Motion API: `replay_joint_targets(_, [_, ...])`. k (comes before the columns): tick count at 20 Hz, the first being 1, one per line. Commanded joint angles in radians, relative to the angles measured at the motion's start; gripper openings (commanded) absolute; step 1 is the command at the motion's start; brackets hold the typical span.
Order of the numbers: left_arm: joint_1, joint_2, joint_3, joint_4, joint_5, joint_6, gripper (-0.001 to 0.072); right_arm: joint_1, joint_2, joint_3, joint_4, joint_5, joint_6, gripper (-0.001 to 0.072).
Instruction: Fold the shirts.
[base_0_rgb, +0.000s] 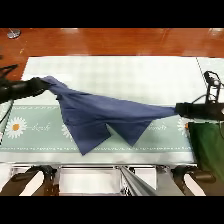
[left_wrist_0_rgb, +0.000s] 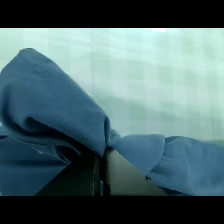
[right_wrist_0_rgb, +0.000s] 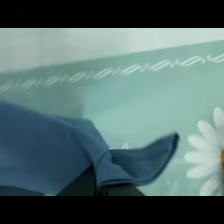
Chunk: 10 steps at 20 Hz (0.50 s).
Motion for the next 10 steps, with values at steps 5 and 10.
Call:
replay_joint_targets(5, [-0.094,-0.455,0.214,-0.142,0.097,0.007,0.003,-0.132,-0.505,0.261,0.323,-0.035,-0.132,0.003])
replay_joint_targets(10, [0.006,-0.5,0.357,0.042,-0.229,0.026,0.0702,-0.202,-0.558,0.436,0.295,0.194,-0.19,0.0619])
